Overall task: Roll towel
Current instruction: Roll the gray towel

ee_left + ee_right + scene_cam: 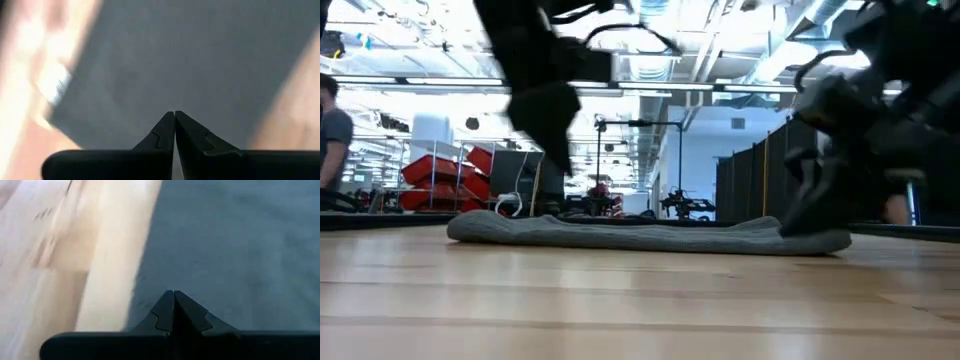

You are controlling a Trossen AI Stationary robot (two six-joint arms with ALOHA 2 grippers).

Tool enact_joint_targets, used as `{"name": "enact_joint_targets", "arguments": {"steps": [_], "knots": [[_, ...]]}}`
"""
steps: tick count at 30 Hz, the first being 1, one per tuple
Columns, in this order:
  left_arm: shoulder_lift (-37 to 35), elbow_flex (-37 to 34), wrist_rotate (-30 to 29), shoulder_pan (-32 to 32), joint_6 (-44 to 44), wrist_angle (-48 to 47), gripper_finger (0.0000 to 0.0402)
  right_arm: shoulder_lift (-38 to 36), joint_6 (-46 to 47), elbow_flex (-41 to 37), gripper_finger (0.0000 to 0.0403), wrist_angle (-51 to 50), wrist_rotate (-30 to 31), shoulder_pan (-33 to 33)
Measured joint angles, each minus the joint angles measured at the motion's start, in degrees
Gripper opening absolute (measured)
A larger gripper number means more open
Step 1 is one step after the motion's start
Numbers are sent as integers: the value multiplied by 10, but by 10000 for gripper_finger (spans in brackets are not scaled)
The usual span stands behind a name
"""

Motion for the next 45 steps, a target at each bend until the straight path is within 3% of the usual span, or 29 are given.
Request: {"name": "enact_joint_targets", "arguments": {"steps": [4, 8, 13, 20, 25, 28, 31, 34, 36, 39, 45], "knots": [[0, -54, 49, -29, -104, 18, 0, 24, 42, 2, 0, 6, 45, 33], [1, -125, 48, -38, -166, 36, 0, 21, 56, 1, 0, -4, 67, 55], [-5, -185, 27, -49, -180, 70, 0, 18, 94, 1, 0, -8, 72, 62], [-24, -159, 26, -39, -83, 52, 0, -11, 63, 35, 0, -42, 83, 71], [-66, -89, -15, -9, 21, 61, 0, -139, 27, 50, 0, -146, 177, 81], [-73, -69, -28, 16, 103, 142, 0, -217, 53, 50, 0, -235, 211, 80], [-69, -68, 0, 54, 214, 294, 0, -245, 74, 50, 0, -304, 224, 55], [-25, -67, 88, 98, 287, 438, 0, -234, 74, 50, 0, -313, 219, 10], [18, -67, 156, 118, 301, 511, 0, -215, 65, 42, 0, -295, 178, -29], [76, -58, 203, 126, 301, 549, 0, -192, 37, 4, 0, -192, 81, -89], [165, -21, 203, 125, 295, 548, 0, -185, -30, -47, 0, -92, 72, -193]]}}
